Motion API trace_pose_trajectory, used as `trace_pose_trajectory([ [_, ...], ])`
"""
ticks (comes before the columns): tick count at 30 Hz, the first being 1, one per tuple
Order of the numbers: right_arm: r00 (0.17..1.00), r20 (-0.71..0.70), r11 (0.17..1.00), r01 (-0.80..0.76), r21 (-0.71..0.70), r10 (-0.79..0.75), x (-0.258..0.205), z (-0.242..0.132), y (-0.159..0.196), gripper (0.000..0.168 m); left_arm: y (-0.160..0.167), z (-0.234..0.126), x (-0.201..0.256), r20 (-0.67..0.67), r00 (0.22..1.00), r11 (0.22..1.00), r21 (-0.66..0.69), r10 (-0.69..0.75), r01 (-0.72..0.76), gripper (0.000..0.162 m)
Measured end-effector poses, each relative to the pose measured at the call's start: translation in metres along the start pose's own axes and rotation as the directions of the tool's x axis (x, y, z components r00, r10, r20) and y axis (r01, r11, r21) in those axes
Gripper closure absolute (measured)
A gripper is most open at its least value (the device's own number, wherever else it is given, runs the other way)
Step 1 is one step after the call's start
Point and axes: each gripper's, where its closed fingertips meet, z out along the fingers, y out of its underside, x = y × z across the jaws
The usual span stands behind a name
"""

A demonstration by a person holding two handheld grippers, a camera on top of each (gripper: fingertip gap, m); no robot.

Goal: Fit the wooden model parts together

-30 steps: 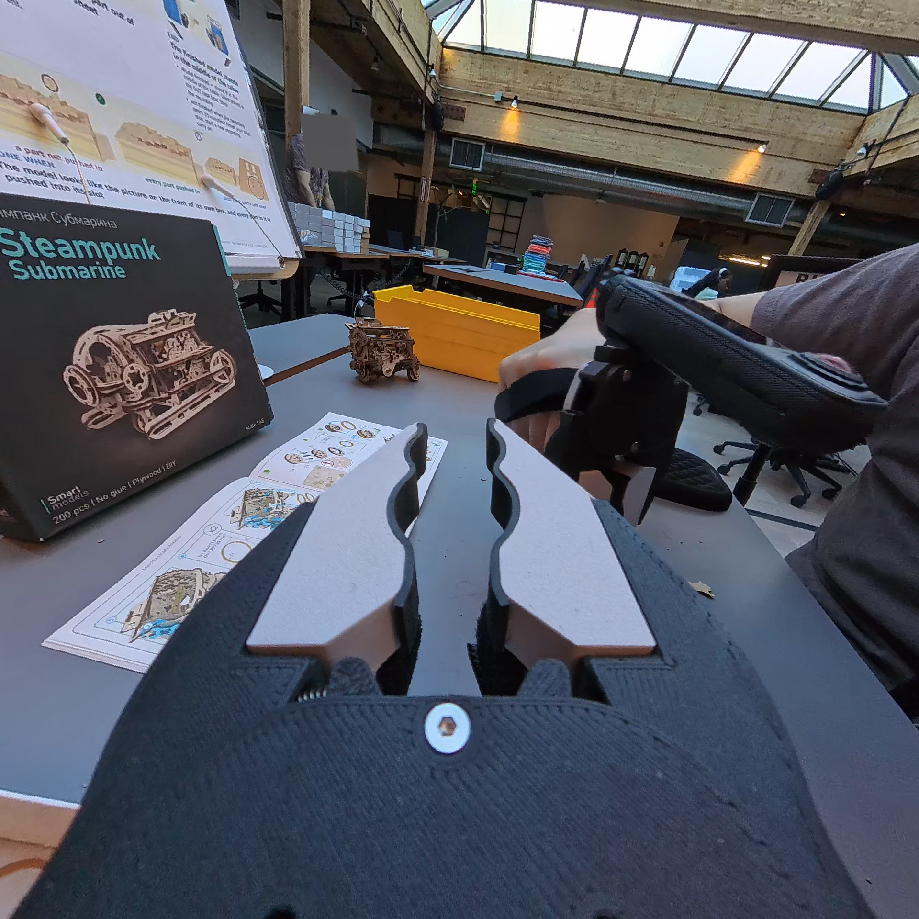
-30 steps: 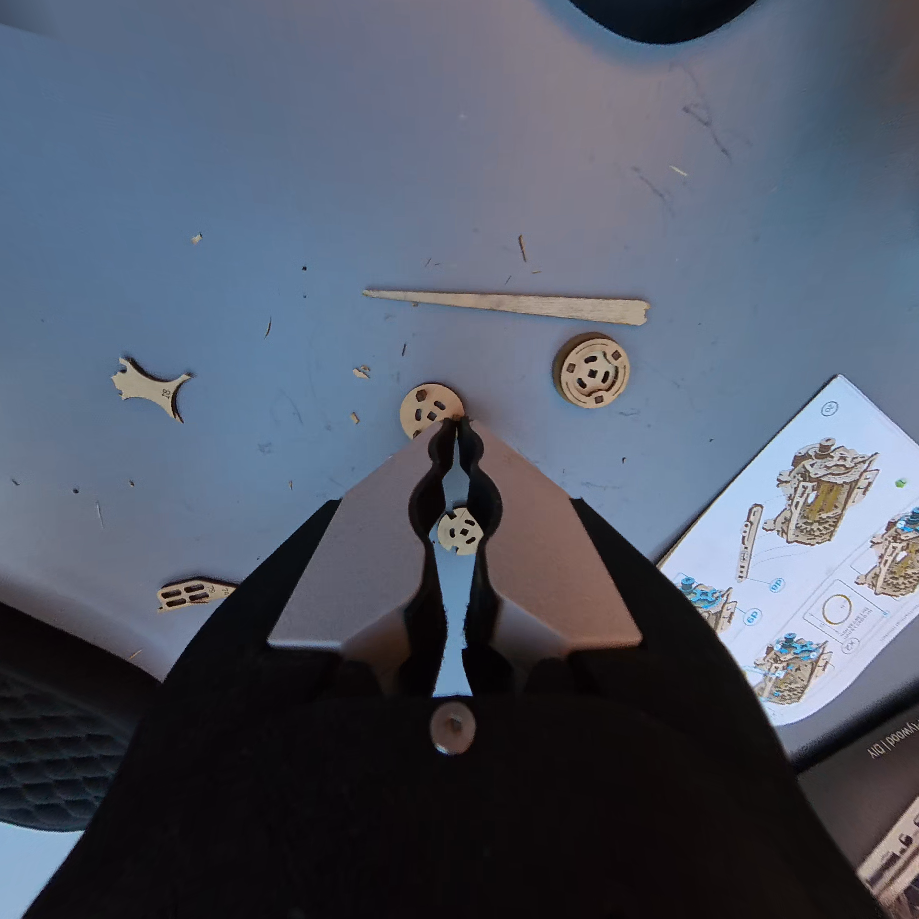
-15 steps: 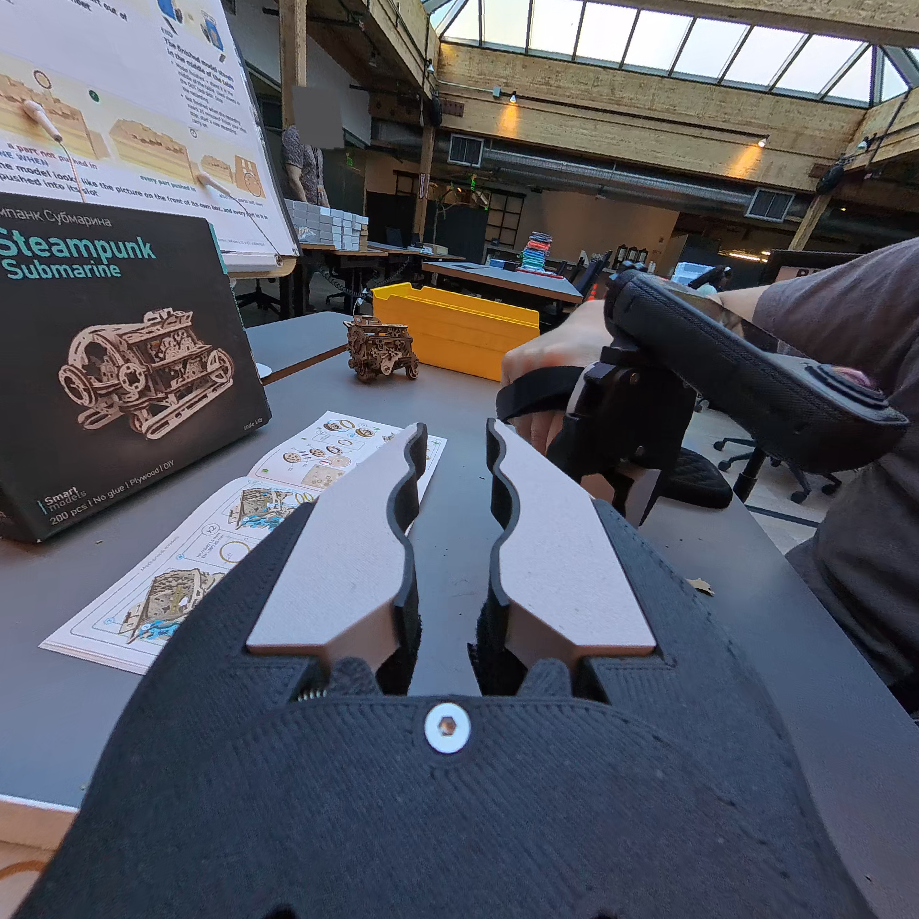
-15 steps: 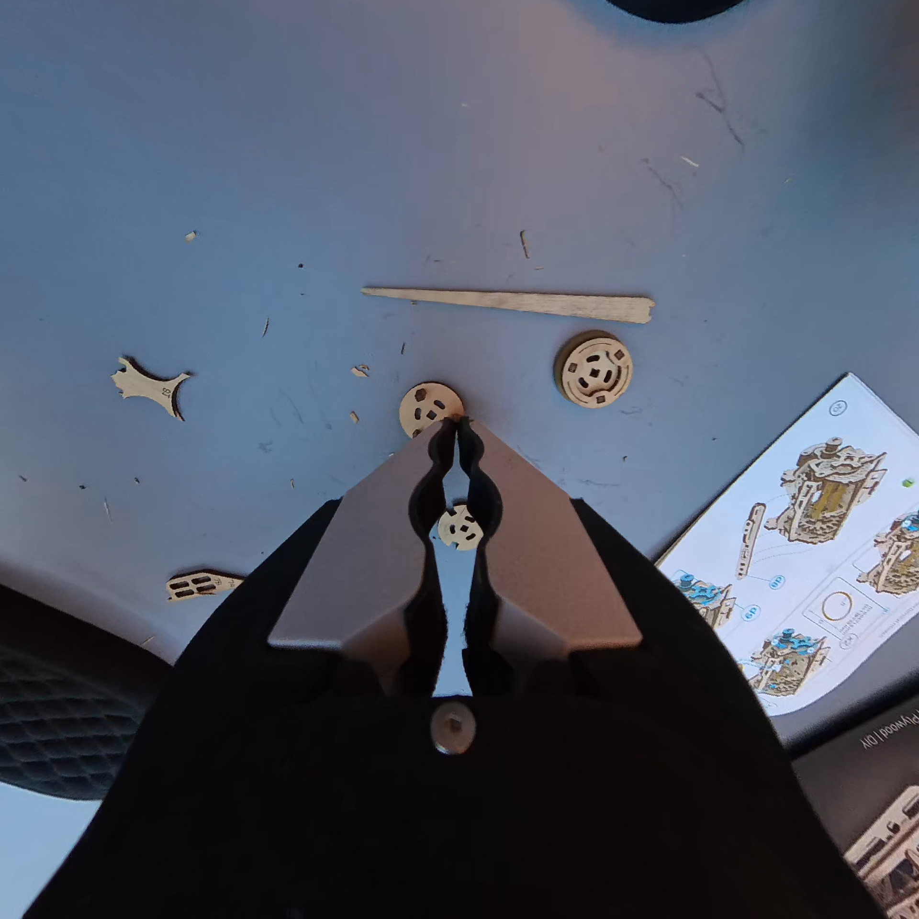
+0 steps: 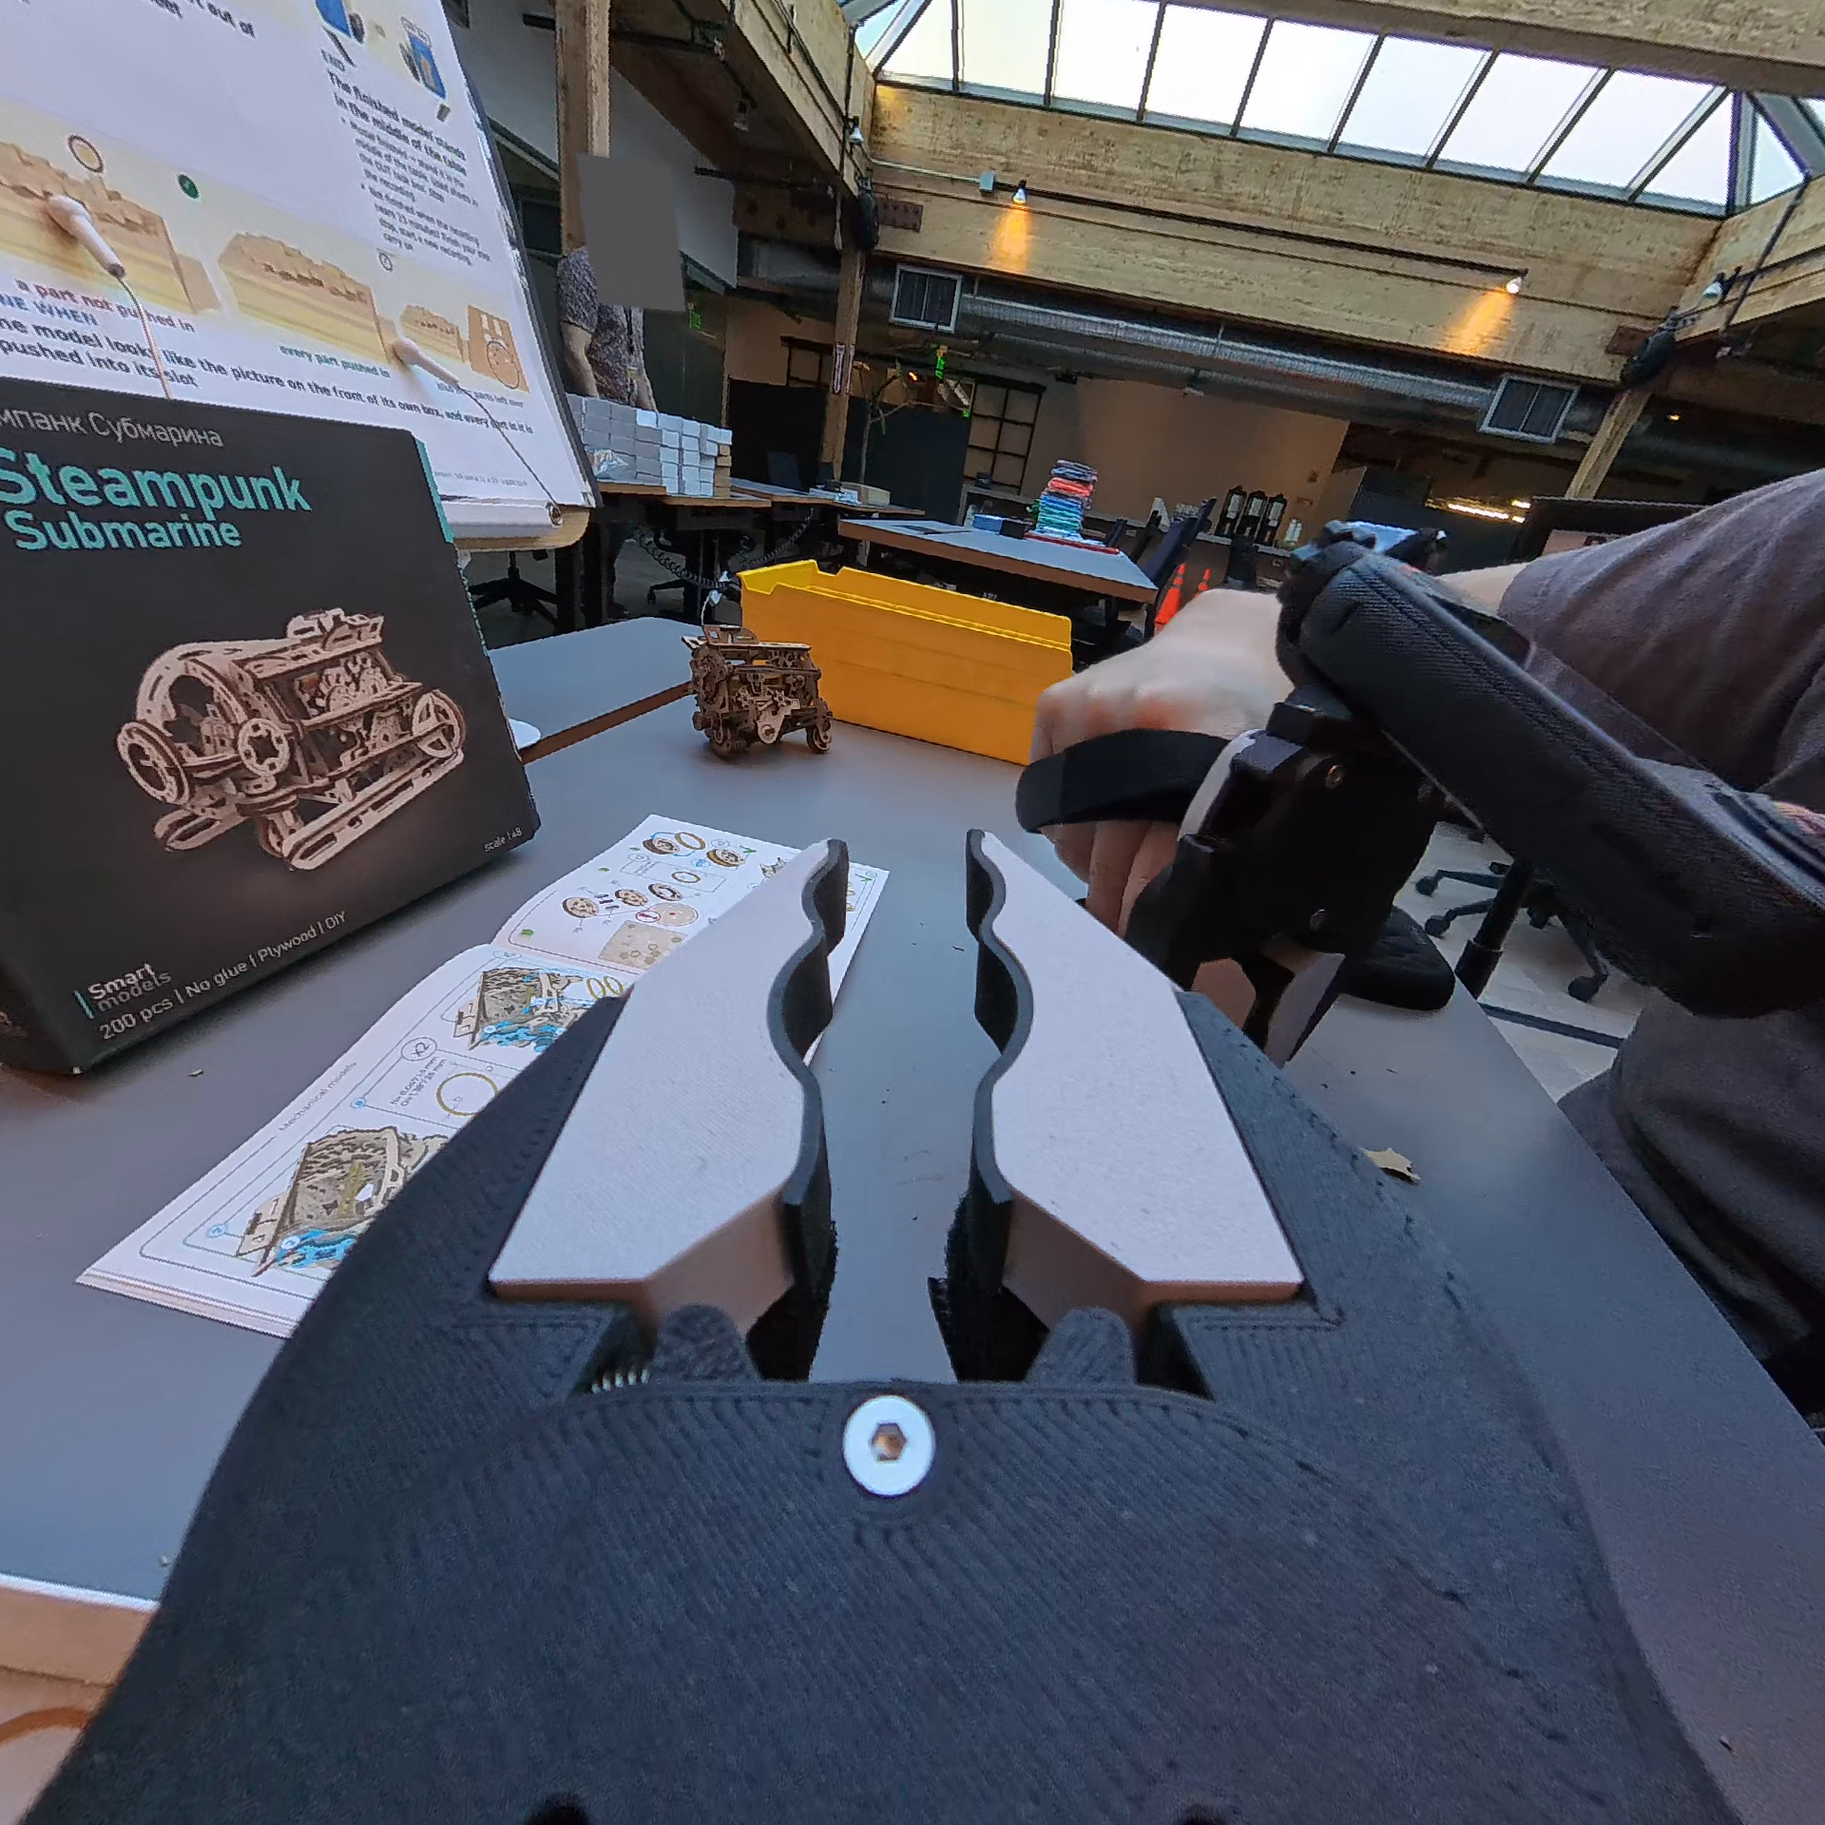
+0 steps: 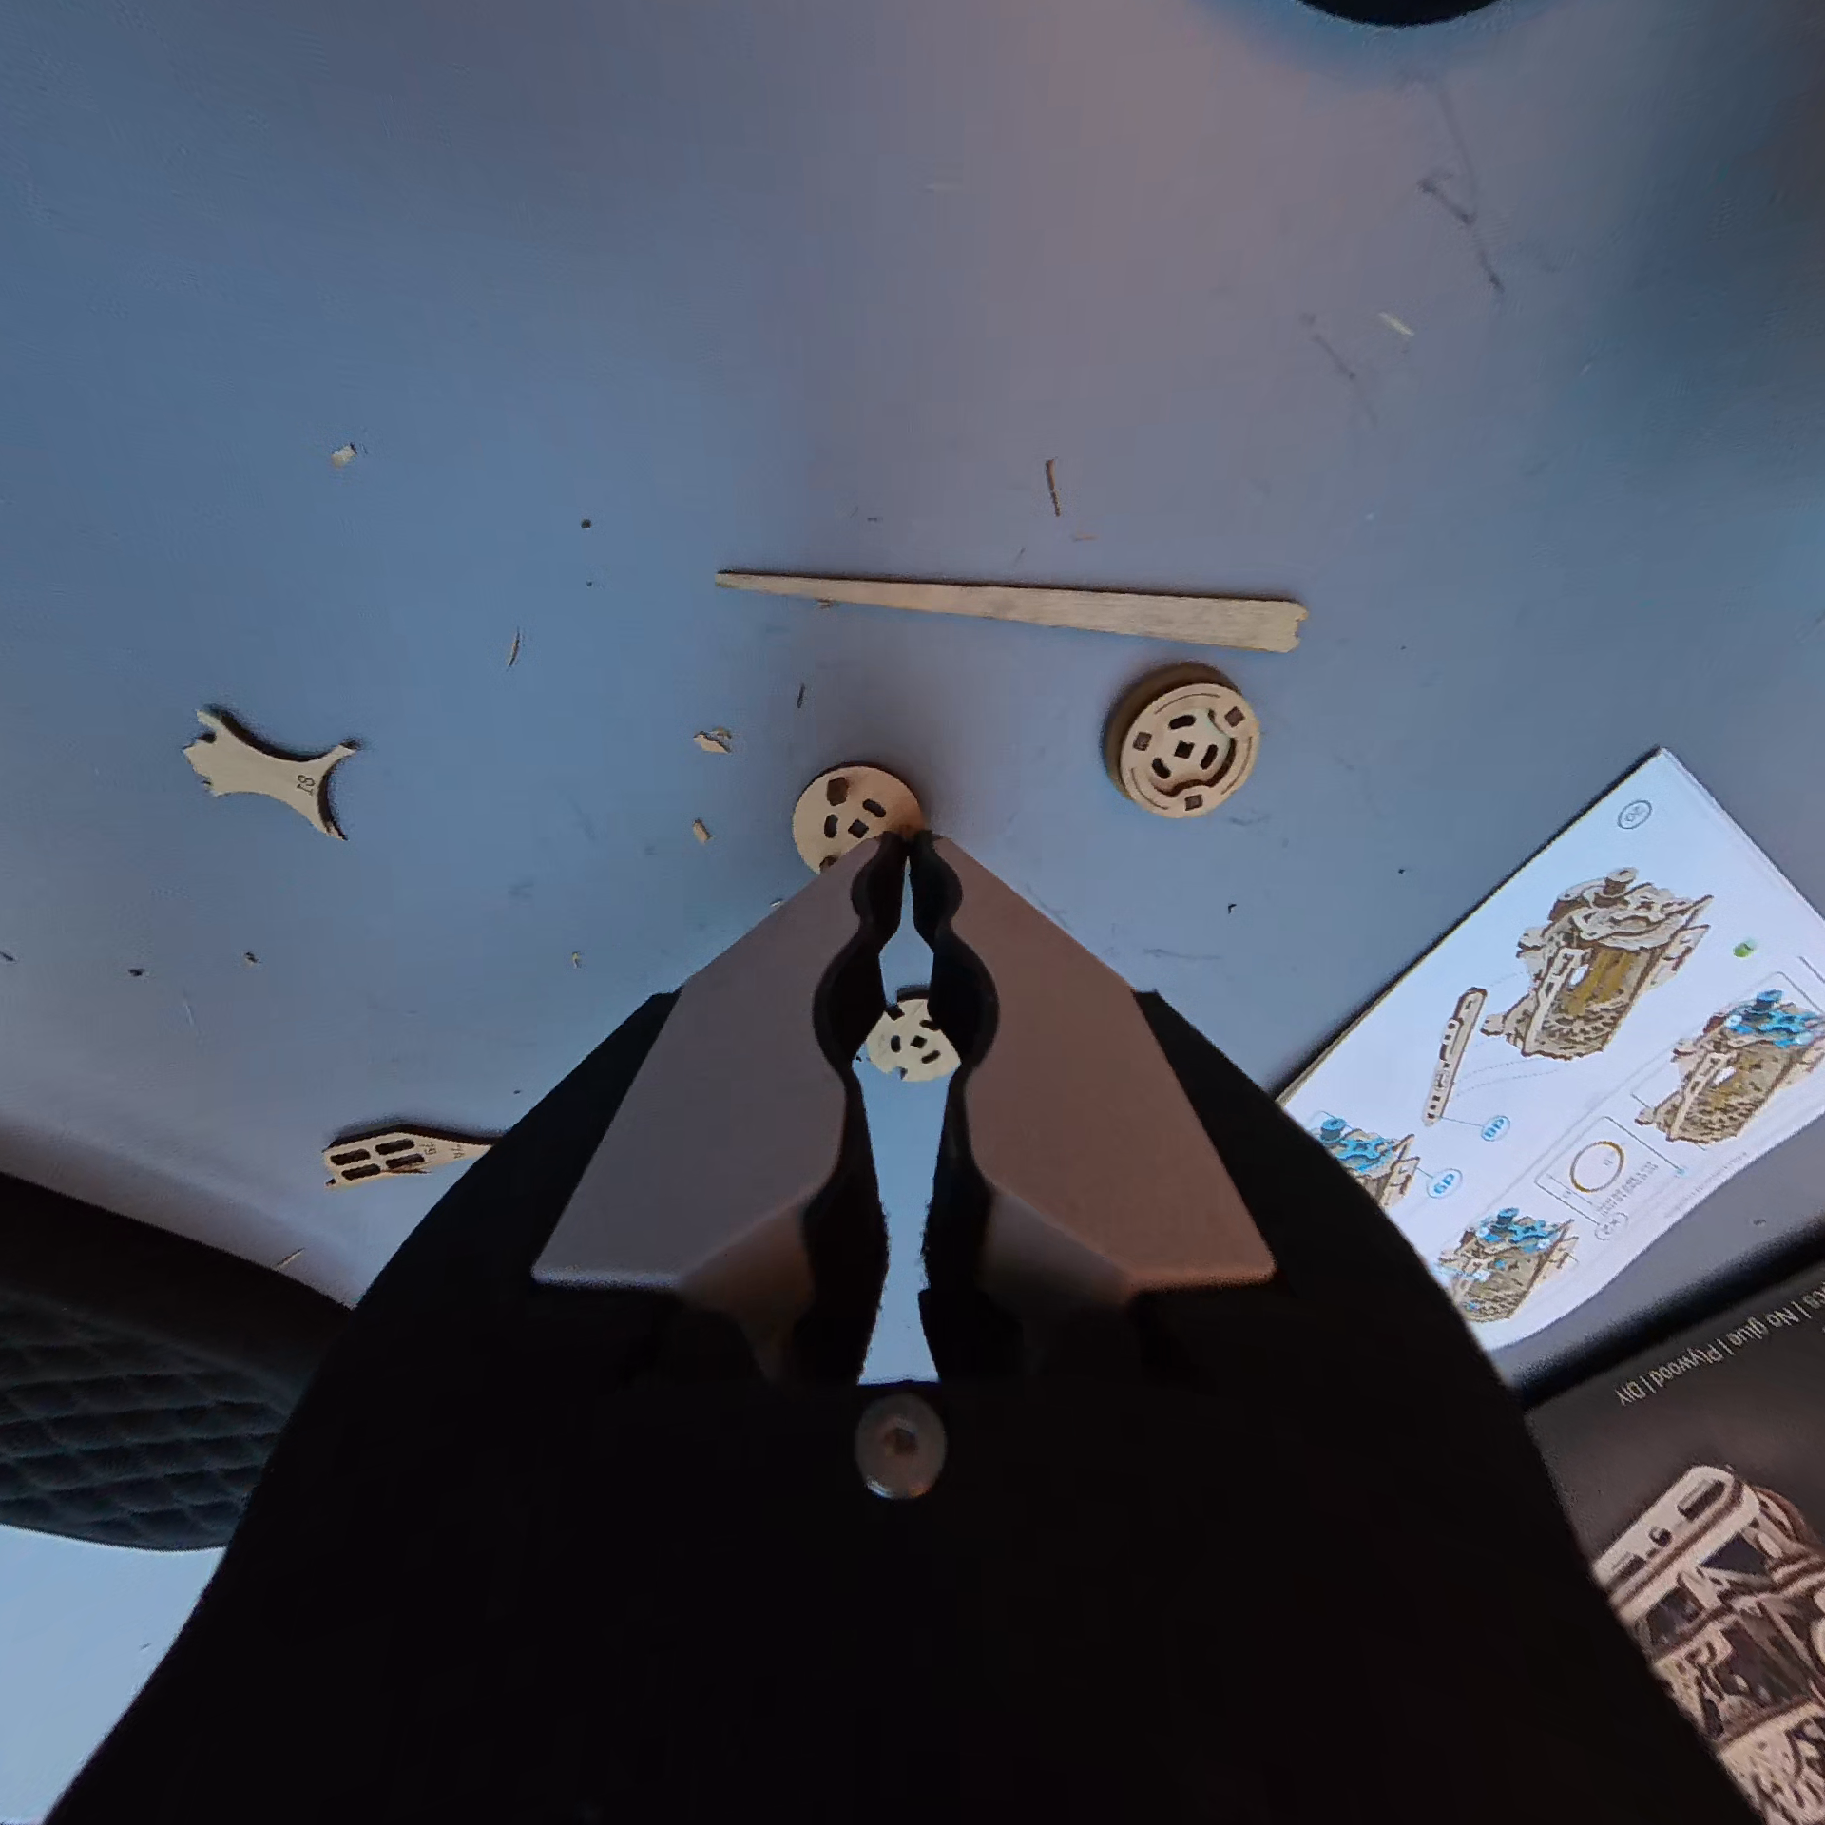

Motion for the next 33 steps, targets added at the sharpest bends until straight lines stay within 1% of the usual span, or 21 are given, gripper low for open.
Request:
trace_pose_trajectory([
  [4,0.999,0.034,1.000,0.006,-0.011,-0.006,0.000,0.000,0.000,0.167,0.000,0.000,0.000,0.001,1.000,1.000,-0.003,0.003,-0.003,0.140],
  [12,1.000,-0.013,0.999,-0.013,-0.045,0.013,0.000,0.000,-0.001,0.167,0.001,0.000,0.000,-0.003,1.000,1.000,-0.005,-0.002,0.002,0.140],
  [15,0.999,-0.017,0.999,-0.051,-0.005,0.051,0.001,0.000,-0.001,0.166,0.000,0.000,0.001,-0.001,1.000,1.000,-0.004,0.001,-0.001,0.140],
  [17,0.996,-0.063,0.997,-0.068,0.018,0.069,0.004,-0.001,0.000,0.166,-0.001,-0.001,0.001,0.003,1.000,1.000,0.000,0.002,-0.002,0.139],
  [18,0.990,-0.108,0.996,-0.083,0.034,0.086,0.008,-0.003,0.003,0.163,-0.002,-0.002,0.000,0.005,1.000,1.000,0.006,0.001,-0.001,0.139],
  [20,0.976,-0.150,0.983,-0.140,0.117,0.157,0.011,-0.011,0.006,0.159,-0.003,-0.003,0.000,0.007,1.000,1.000,0.013,-0.003,0.003,0.139],
  [22,0.947,-0.156,0.933,-0.232,0.276,0.282,0.011,-0.024,0.003,0.155,-0.003,-0.002,-0.001,0.006,1.000,1.000,0.012,-0.004,0.004,0.139],
  [24,0.899,-0.127,0.836,-0.327,0.440,0.418,0.009,-0.034,0.000,0.151,-0.002,-0.002,-0.001,0.006,1.000,1.000,0.008,-0.003,0.003,0.139],
  [26,0.835,-0.113,0.732,-0.397,0.554,0.538,0.011,-0.038,0.005,0.150,-0.001,-0.001,-0.001,0.005,1.000,1.000,0.003,-0.003,0.003,0.139],
  [29,0.777,-0.068,0.646,-0.468,0.603,0.626,0.006,-0.029,0.014,0.151,-0.001,-0.001,-0.001,0.005,1.000,1.000,0.001,-0.006,0.006,0.139],
  [31,0.765,0.025,0.598,-0.524,0.607,0.644,-0.001,-0.021,0.008,0.149,0.000,0.000,0.000,0.004,1.000,1.000,-0.002,-0.004,0.004,0.139],
  [33,0.745,0.051,0.582,-0.560,0.589,0.666,0.000,-0.013,0.006,0.142,0.001,0.000,0.000,0.006,1.000,1.000,-0.011,0.002,-0.002,0.139],
])
